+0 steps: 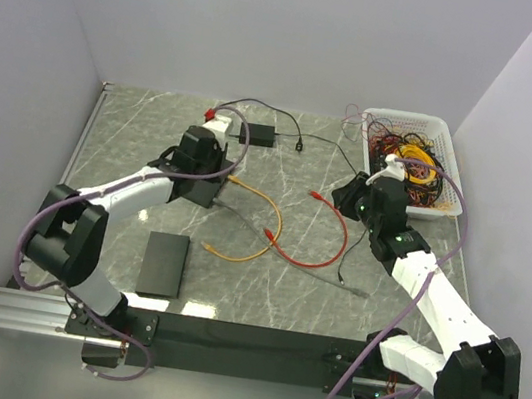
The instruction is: Insert the plug into the switch port
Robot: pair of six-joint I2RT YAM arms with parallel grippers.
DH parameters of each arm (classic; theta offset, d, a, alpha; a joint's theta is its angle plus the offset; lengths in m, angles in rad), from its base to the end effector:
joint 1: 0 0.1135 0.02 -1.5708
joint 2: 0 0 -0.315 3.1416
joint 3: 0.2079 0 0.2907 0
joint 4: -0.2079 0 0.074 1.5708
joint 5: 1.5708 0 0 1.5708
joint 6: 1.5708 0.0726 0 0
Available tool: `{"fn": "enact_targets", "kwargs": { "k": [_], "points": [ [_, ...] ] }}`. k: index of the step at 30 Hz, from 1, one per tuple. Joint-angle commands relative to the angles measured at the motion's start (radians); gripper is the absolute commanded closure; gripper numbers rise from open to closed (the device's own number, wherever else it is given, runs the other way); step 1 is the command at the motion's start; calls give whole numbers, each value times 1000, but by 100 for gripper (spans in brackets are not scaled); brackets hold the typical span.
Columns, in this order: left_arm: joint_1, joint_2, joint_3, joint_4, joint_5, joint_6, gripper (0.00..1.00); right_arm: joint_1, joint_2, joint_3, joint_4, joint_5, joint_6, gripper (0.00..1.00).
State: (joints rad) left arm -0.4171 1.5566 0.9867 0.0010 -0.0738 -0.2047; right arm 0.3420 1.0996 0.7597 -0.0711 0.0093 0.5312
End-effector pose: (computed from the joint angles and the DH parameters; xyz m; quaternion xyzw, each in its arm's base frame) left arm 0.3777 -0.1615 0.2467 0.0753 0.8735 -0.1160 0.4668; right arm 0.2824 0.0998 0.2973 0.0816 0.8325 0.2282 0.4982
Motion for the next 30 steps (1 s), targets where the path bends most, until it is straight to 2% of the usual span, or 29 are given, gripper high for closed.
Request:
{"fn": "enact_targets", "kwargs": {
  "k": [1, 4, 11, 18, 21, 25, 30],
  "points": [
    [-26, 41, 58, 2, 77, -30, 86, -6, -12, -6, 33, 1, 1, 70],
    [-29, 135, 104, -48, 52, -44, 99, -9, -21, -10, 31, 4, 0, 70],
    [-45, 281, 190, -96, 19, -44, 100, -8, -26, -10, 31, 11, -2, 71],
    [-31, 336, 231, -179, -141, -19, 100, -9, -20, -10, 30, 6, -2, 71],
    [56, 364, 251, -237, -162, -12, 100, -9, -17, -10, 31, 4, -2, 71],
    [288, 379, 231, -208, -133, -65, 100, -9, -4, -10, 37, -6, 1, 71],
    [475, 454, 283, -206, -190, -131, 100, -11, 32, -2, 44, -28, 6, 72]
  ]
}}
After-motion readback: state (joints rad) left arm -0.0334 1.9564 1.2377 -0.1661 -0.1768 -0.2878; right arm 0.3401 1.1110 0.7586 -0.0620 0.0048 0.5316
